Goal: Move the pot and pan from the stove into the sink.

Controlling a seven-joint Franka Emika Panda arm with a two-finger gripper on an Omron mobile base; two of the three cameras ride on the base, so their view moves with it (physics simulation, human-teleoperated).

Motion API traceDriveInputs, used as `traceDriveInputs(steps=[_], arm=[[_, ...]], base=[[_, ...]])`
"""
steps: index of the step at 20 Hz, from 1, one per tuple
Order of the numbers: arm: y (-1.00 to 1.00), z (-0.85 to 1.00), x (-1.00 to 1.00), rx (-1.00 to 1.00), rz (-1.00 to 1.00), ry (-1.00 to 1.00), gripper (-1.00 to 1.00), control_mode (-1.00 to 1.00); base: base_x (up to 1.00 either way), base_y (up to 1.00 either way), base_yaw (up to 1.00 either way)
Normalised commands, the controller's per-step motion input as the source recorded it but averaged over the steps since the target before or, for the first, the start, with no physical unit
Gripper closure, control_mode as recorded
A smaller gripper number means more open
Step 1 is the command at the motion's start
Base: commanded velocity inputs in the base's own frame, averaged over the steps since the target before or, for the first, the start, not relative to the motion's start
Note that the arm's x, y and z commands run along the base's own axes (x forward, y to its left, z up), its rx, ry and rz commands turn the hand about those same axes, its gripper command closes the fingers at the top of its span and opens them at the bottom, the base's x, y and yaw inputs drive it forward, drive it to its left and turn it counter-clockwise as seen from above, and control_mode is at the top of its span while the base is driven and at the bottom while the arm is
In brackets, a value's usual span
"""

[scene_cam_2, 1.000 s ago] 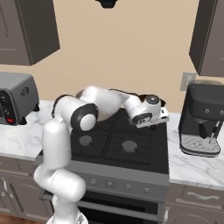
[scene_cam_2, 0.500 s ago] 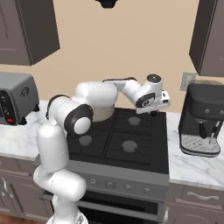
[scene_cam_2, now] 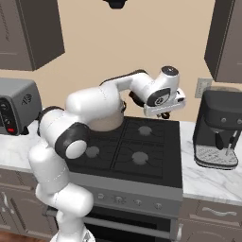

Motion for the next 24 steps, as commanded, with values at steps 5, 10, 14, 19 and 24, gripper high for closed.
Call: traceDriveInputs(steps=[5,10,14,19,24], arm=[[0.21,0.35,-0.74,-0.01,0.11,-0.13,1.0,-1.0],[0.24,0.33,-0.67,-0.05,0.1,-0.21,1.0,-1.0],[0.27,0.3,-0.62,-0.1,0.09,-0.27,1.0,-1.0],[0.33,0.14,-0.7,-0.09,0.09,-0.2,1.0,-1.0],[0.34,0.0,-0.78,-0.09,0.09,-0.18,1.0,-1.0]], base=[[0.0,0.0,0.0],[0.0,0.0,0.0],[0.0,0.0,0.0],[0.0,0.0,0.0],[0.0,0.0,0.0]])
